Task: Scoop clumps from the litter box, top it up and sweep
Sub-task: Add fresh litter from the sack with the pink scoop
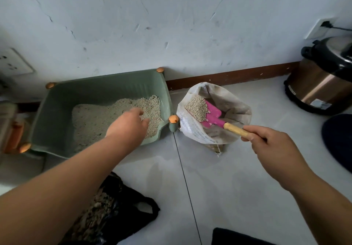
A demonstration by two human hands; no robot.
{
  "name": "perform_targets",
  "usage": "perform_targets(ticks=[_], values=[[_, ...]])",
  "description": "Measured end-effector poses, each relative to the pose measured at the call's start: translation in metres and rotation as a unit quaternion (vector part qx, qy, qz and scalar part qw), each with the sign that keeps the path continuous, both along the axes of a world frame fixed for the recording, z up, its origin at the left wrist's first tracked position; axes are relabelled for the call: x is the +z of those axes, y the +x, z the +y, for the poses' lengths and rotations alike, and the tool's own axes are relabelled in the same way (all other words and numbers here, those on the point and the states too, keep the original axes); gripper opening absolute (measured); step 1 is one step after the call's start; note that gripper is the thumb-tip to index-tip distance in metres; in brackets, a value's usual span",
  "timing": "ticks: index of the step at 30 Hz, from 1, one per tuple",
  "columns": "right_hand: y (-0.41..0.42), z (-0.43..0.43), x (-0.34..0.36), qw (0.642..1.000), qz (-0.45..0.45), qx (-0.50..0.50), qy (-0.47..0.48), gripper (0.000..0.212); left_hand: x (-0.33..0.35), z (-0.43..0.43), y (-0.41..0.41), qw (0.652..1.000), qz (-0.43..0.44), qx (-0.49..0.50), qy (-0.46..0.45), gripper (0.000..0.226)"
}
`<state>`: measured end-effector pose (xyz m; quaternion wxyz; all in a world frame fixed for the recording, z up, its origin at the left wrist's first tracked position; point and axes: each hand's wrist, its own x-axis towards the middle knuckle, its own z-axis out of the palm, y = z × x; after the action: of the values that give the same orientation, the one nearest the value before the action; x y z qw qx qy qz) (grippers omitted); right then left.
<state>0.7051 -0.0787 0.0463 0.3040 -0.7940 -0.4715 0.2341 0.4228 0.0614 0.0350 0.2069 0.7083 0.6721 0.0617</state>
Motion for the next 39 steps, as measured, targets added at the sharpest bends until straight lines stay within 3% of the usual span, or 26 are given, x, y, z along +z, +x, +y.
perform_targets(ticks=[21, 27, 39], values=[[-0.129, 0.104, -0.010, 0.962, -0.060, 0.262, -0.048, 0.023, 0.032, 0.010, -0.160, 0.991, 0.125, 0.041, 0.015, 0.043], [-0.172, 0.137, -0.014, 0.934, -0.135, 0.321, -0.074, 0.024, 0.020, 0.001, -0.193, 0.994, 0.081, 0.075, -0.003, 0.046], [-0.256, 0.180, -0.031, 0.935, -0.093, 0.328, -0.101, 0.027, 0.018, 0.000, -0.229, 0.991, 0.056, 0.117, 0.016, 0.044]])
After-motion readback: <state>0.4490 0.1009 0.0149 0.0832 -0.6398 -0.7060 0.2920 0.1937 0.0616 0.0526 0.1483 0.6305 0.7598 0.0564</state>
